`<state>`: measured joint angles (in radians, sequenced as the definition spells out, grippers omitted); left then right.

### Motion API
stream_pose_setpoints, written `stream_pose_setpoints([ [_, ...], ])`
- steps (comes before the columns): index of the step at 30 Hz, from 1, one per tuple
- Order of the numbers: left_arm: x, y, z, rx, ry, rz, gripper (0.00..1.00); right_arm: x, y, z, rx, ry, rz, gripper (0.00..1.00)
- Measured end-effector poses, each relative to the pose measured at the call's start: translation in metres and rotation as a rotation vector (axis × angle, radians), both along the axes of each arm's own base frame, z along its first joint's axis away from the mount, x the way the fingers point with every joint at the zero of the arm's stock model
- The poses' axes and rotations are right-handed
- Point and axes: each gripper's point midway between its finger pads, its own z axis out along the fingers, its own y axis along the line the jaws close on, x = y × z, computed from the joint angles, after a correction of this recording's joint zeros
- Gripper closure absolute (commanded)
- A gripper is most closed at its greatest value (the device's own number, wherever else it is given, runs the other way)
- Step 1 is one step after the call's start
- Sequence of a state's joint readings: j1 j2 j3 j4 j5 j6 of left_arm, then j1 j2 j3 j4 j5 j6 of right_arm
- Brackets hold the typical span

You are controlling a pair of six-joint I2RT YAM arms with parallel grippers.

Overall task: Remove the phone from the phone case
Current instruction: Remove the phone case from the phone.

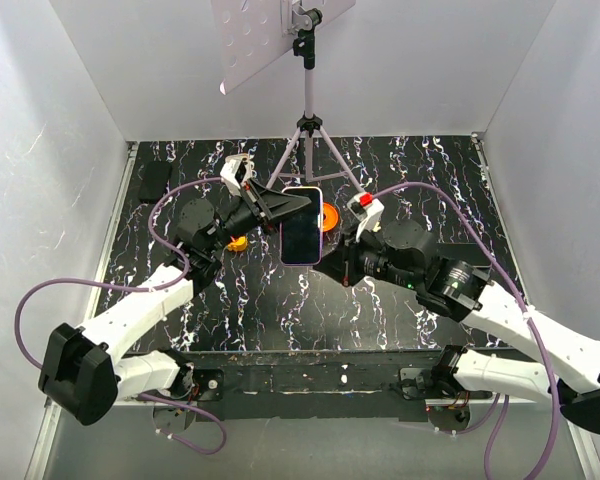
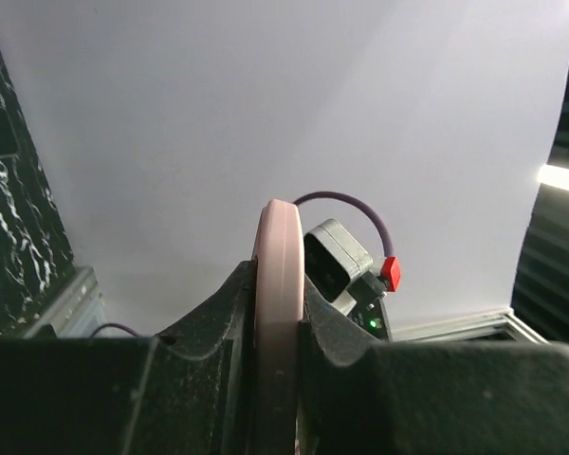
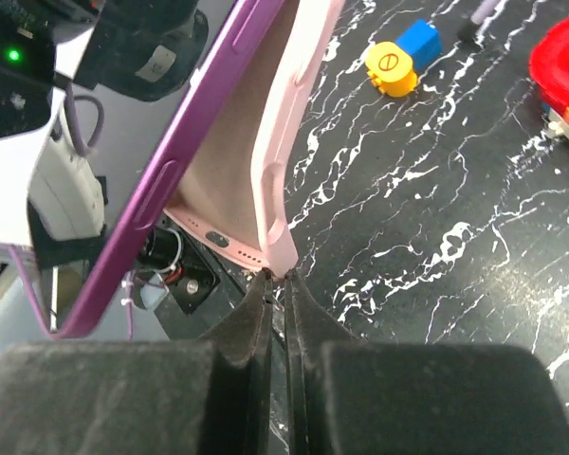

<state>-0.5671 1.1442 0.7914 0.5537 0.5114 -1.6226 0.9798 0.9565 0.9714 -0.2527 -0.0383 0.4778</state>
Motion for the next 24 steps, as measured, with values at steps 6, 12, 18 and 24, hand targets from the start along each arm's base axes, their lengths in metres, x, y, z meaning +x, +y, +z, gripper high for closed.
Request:
stream_pose_setpoints([
  [6, 0.009, -0.005, -0.031, 0.139, 0.0, 0.042, 1.0, -0.016, -0.012, -0.002, -0.013, 0.131, 0.007, 0.52],
  [12, 0.003, -0.006, -0.046, 0.284, -0.064, 0.048, 1.0, -0.041, -0.024, -0.023, -0.026, 0.295, 0.06, 0.35],
  [18, 0.004, -0.003, -0.045, 0.342, -0.128, 0.073, 1.0, -0.06, -0.029, -0.036, 0.061, 0.446, 0.108, 0.49],
  [24, 0.001, 0.001, -0.053, 0.384, -0.124, 0.07, 1.0, -0.053, -0.02, 0.019, 0.347, 0.437, 0.189, 0.56],
])
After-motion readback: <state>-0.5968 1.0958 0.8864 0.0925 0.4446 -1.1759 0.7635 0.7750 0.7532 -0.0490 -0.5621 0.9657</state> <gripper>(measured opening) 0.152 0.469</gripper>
